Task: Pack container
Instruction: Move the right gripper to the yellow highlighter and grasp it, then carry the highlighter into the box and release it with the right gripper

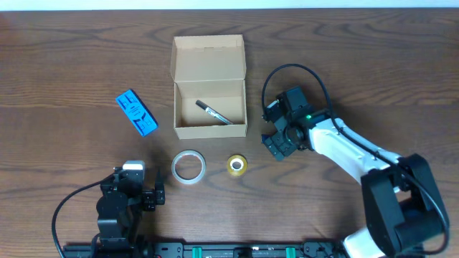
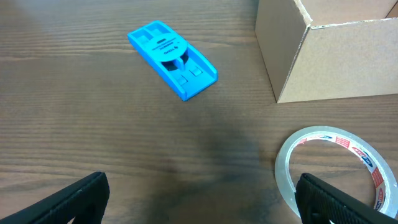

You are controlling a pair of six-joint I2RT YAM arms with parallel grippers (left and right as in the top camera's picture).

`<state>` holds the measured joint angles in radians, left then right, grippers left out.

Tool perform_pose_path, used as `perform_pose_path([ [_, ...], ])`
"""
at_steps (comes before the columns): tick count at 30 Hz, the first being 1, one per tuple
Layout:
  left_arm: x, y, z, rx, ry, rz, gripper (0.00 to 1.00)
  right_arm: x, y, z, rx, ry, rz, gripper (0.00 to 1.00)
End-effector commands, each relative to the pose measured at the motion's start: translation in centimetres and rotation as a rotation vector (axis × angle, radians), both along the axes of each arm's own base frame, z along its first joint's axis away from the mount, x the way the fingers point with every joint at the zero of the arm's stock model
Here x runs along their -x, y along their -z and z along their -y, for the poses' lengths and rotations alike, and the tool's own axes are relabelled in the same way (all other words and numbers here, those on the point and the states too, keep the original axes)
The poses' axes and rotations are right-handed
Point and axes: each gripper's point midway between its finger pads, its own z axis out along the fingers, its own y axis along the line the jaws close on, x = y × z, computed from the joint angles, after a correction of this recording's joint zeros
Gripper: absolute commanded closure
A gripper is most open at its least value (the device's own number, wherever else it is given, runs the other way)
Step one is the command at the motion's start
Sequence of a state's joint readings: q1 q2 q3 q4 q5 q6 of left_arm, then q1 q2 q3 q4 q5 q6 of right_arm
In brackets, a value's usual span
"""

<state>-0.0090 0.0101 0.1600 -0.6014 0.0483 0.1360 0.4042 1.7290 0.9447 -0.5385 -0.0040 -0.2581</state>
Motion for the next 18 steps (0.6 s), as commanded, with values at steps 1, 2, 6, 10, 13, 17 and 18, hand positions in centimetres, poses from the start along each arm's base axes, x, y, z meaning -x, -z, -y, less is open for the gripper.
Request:
perform_pose_path([
  [1,0.0,0.1,-0.2,-0.016,-0.003,0.001,0.05,0.8,1.7,0.4,0.015,0.003,-0.056,0.13],
  [2,0.0,0.1,-0.2,-0.016,-0.003,0.001,0.05,1.1,2.0,0.4,0.015,0.011,-0.070,0.16],
  [6,0.0,0.1,-0.2,-0.016,-0.003,0.001,0.05,2.2,2.6,0.2,-0.004,0.031,-0.130,0.54],
  [10,0.0,0.1,-0.2,-0.016,-0.003,0.001,0.04,2.7,2.4,0.1,-0.017,0.111,-0.160,0.94],
  [13,0.0,0.1,-0.2,-0.016,-0.003,0.001,0.04,3.2,1.9,0.0,-0.018,0.166,-0.180,0.99],
  [17,0.0,0.1,-0.2,-0.016,-0.003,0.001,0.05,3.0,0.4,-0.3,-0.030,0.192,-0.171,0.99],
  [18,0.0,0.1,-0.2,-0.016,-0.003,0.001,0.04,2.9,-0.2,-0.5,-0.035,0.192,-0.162,0.99],
])
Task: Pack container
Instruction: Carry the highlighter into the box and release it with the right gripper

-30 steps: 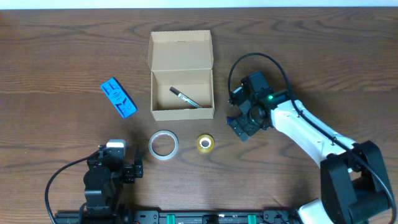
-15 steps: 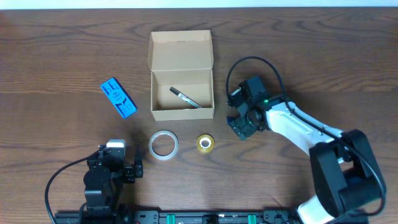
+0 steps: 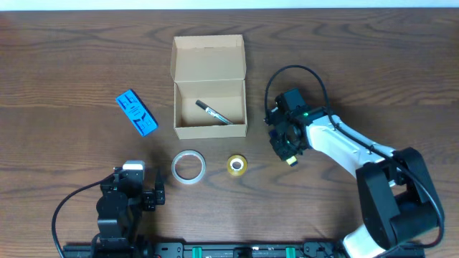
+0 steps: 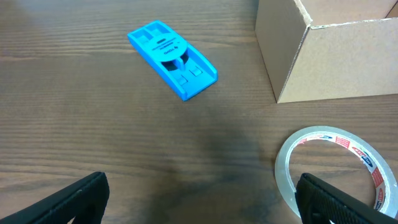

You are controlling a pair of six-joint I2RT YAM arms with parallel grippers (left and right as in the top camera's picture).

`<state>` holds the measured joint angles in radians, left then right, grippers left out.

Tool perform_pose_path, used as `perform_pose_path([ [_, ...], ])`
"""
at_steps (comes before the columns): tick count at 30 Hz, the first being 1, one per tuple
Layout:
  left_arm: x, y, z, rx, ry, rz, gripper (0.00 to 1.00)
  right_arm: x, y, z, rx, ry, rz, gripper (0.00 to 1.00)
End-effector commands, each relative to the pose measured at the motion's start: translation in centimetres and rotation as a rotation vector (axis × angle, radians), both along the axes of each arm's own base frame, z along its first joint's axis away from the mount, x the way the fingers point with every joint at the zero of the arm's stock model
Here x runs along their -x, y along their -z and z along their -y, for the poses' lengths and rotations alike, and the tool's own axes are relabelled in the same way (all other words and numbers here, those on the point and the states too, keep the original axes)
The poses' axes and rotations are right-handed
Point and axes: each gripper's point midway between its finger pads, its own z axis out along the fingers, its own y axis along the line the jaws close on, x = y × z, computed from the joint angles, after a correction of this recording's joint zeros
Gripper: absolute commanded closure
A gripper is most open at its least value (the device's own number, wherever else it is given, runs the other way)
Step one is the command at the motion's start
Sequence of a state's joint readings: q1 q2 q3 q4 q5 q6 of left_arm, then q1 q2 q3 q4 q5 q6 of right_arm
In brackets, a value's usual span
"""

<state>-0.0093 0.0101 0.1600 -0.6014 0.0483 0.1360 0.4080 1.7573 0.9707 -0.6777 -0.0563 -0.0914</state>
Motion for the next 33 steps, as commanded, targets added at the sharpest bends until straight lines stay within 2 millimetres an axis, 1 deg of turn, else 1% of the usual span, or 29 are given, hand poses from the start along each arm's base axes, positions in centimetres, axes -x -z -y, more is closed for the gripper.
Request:
perform_pose_path([
  [1,0.0,0.1,-0.2,-0.016,-0.003,0.001,0.04,-0.2,-1.6,-0.8,-0.020,0.041,0.016,0.99],
  [4,0.0,0.1,-0.2,-0.016,-0.003,0.001,0.04,-0.9,-4.1,-1.8,-0.047,0.026,0.068,0.99],
  [10,0.0,0.1,-0.2,-0.016,-0.003,0.001,0.05,-2.9,-10.6,-4.1,-0.121,-0.010,0.210,0.99],
  [14,0.0,0.1,-0.2,-0.016,-0.003,0.001,0.05,-4.4,-14.4,-5.8,-0.164,-0.032,0.287,0.99],
  [15,0.0,0.1,-0.2,-0.016,-0.003,0.001,0.05,-4.9,-15.3,-6.3,-0.178,-0.037,0.313,0.98],
  [17,0.0,0.1,-0.2,-0.016,-0.003,0.001,0.05,-5.9,-16.7,-7.2,-0.202,-0.044,0.358,0.93],
  [18,0.0,0.1,-0.2,-0.016,-0.003,0.001,0.04,-6.3,-17.3,-7.6,-0.213,-0.048,0.379,0.92],
  [20,0.0,0.1,-0.2,-0.016,-0.003,0.001,0.05,-7.4,-18.1,-8.5,-0.233,-0.054,0.413,0.91],
  [23,0.0,0.1,-0.2,-0.016,-0.003,0.001,0.05,-8.6,-18.3,-10.0,-0.248,-0.070,0.432,0.91],
  [25,0.0,0.1,-0.2,-0.016,-0.003,0.001,0.05,-9.4,-17.9,-11.4,-0.250,-0.094,0.429,0.92],
  [28,0.0,0.1,-0.2,-0.016,-0.003,0.001,0.04,-10.5,-17.2,-14.1,-0.248,-0.154,0.423,0.93],
  [33,0.0,0.1,-0.2,-0.016,-0.003,0.001,0.04,-11.3,-15.8,-18.1,-0.232,-0.295,0.428,0.96],
])
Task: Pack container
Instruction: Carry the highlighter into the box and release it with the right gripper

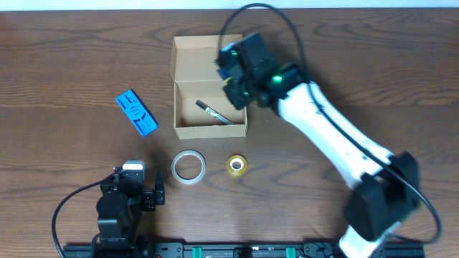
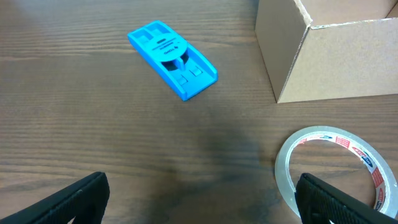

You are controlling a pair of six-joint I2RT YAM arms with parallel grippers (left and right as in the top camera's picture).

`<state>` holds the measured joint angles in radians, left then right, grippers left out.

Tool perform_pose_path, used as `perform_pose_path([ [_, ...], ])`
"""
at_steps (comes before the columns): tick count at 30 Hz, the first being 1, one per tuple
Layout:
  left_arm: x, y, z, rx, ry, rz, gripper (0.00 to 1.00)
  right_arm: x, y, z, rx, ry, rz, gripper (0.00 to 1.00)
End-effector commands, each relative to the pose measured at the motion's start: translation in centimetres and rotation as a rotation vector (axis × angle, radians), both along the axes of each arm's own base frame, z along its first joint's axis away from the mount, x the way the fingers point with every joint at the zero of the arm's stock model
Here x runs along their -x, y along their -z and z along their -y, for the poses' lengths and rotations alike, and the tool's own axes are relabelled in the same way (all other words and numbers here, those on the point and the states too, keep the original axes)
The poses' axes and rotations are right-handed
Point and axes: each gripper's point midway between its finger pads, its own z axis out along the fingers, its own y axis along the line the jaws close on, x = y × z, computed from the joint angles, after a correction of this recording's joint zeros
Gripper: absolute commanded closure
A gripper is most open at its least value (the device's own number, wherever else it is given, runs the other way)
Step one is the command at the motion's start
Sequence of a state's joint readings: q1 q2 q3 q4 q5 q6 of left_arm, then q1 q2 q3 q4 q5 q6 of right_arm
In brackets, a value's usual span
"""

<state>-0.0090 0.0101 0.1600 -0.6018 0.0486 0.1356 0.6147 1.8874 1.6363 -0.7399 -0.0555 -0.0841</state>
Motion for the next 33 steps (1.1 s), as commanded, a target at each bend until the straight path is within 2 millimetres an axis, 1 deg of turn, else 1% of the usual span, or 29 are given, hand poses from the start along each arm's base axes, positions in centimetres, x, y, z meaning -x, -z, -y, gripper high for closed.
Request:
perform_pose_path([
  [1,0.0,0.1,-0.2,-0.016,-0.003,0.002,0.05,0.0,0.6,-2.9,0.029,-0.115,0.028,0.97],
  [4,0.0,0.1,-0.2,-0.016,-0.003,0.002,0.04,0.5,2.8,-3.8,0.072,-0.172,0.006,0.97],
  [8,0.0,0.1,-0.2,-0.016,-0.003,0.002,0.05,1.0,5.9,-4.0,0.123,-0.210,-0.043,0.98],
  [12,0.0,0.1,-0.2,-0.016,-0.003,0.002,0.04,1.1,8.1,-4.1,0.157,-0.238,-0.067,0.97],
  [16,0.0,0.1,-0.2,-0.016,-0.003,0.002,0.04,1.1,9.5,-4.0,0.177,-0.242,-0.089,0.94],
  [19,0.0,0.1,-0.2,-0.016,-0.003,0.002,0.05,1.1,9.7,-4.0,0.177,-0.242,-0.090,0.89],
  [25,0.0,0.1,-0.2,-0.016,-0.003,0.002,0.05,0.1,9.1,-4.8,0.147,-0.239,-0.042,0.68],
  [26,0.0,0.1,-0.2,-0.016,-0.003,0.002,0.05,-0.1,9.0,-5.0,0.142,-0.239,-0.033,0.66],
  [29,0.0,0.1,-0.2,-0.016,-0.003,0.002,0.04,-0.7,8.0,-5.4,0.125,-0.237,-0.008,0.62],
  [32,0.0,0.1,-0.2,-0.016,-0.003,0.002,0.05,-1.3,6.6,-5.8,0.115,-0.232,0.018,0.61],
  [33,0.0,0.1,-0.2,-0.016,-0.003,0.002,0.05,-1.4,6.0,-6.0,0.111,-0.232,0.024,0.58],
])
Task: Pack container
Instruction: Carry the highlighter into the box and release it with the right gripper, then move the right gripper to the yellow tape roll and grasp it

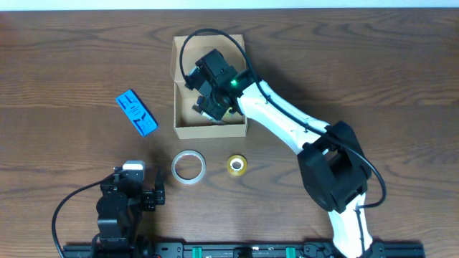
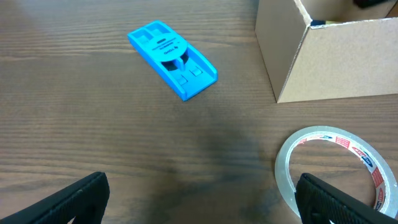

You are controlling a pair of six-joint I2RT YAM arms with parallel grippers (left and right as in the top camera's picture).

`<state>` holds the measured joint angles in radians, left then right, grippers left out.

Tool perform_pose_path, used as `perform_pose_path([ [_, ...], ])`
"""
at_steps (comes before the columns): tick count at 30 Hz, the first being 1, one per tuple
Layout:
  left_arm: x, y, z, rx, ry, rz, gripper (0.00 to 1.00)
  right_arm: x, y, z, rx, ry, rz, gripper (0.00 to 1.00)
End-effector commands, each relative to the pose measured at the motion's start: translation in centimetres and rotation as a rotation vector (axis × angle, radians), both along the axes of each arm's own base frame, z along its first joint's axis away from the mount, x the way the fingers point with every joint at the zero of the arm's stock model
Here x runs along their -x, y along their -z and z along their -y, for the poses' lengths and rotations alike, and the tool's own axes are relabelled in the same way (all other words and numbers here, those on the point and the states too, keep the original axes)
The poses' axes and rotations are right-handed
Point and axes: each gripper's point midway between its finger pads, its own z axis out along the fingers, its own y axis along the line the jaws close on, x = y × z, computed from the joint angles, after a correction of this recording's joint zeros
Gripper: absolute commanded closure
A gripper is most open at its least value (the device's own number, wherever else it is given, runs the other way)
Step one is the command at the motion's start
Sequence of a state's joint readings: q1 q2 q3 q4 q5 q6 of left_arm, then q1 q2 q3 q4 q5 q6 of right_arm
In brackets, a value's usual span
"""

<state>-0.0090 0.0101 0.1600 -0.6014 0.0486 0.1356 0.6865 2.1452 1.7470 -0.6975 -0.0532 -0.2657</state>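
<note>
An open cardboard box (image 1: 209, 127) stands at the table's far middle, its corner (image 2: 323, 62) also showing in the left wrist view. My right gripper (image 1: 208, 107) reaches down inside the box; its jaws are hidden from above, and so is most of the box floor. A blue flat device (image 1: 136, 112) (image 2: 172, 59) lies left of the box. A clear tape roll (image 1: 188, 167) (image 2: 333, 165) and a small yellow tape roll (image 1: 237, 165) lie in front of it. My left gripper (image 2: 205, 202) rests open and empty near the front edge.
The right arm (image 1: 287, 125) stretches diagonally from the front right across to the box. The box's lid flap (image 1: 208, 50) stands open at the back. The left arm (image 1: 118, 204) sits at the front left, just beside the clear tape roll.
My right gripper has moved from above the box's right rim to down inside the box, covering the black pen on its floor. The left arm and loose items are unchanged.
My right gripper was low over the table to the right of the box, and stayed near there a moment later. Then it was above the box's right rim, and now it is inside the box. The left gripper stayed open throughout.
</note>
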Motion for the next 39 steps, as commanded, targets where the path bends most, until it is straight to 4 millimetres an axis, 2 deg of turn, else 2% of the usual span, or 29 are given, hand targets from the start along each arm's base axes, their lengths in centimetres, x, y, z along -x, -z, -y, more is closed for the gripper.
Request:
perform_pose_path([
  [1,0.0,0.1,-0.2,-0.016,-0.003,0.001,0.05,-0.9,-2.5,-1.1,-0.029,-0.004,0.040,0.53],
  [4,0.0,0.1,-0.2,-0.016,-0.003,0.001,0.05,-0.7,-5.0,-0.9,-0.037,0.030,0.023,0.46],
  [7,0.0,0.1,-0.2,-0.016,-0.003,0.001,0.05,-0.1,-7.8,0.1,-0.055,0.092,0.000,0.38],
  [12,0.0,0.1,-0.2,-0.016,-0.003,0.001,0.05,1.4,-11.3,3.4,-0.043,0.222,-0.004,0.34],
  [16,0.0,0.1,-0.2,-0.016,-0.003,0.001,0.05,3.3,-12.4,6.0,-0.030,0.289,0.012,0.31],
  [22,0.0,0.1,-0.2,-0.016,-0.003,0.001,0.05,8.0,-11.1,10.1,-0.057,0.398,-0.015,0.25],
  [27,0.0,0.1,-0.2,-0.016,-0.003,0.001,0.04,12.7,-8.0,12.5,-0.083,0.520,-0.094,0.13],
  [30,0.0,0.1,-0.2,-0.016,-0.003,0.001,0.04,15.6,-5.3,13.0,-0.070,0.576,-0.157,0.11],
  [33,0.0,0.1,-0.2,-0.016,-0.003,0.001,0.04,17.7,-2.9,12.4,-0.081,0.647,-0.209,0.11],
  [36,0.0,0.1,-0.2,-0.016,-0.003,0.001,0.04,18.2,-1.7,12.0,-0.118,0.751,-0.219,0.11],
  [39,0.0,0.1,-0.2,-0.016,-0.003,0.001,0.04,18.1,-1.2,12.4,-0.153,0.895,-0.209,0.09],
])
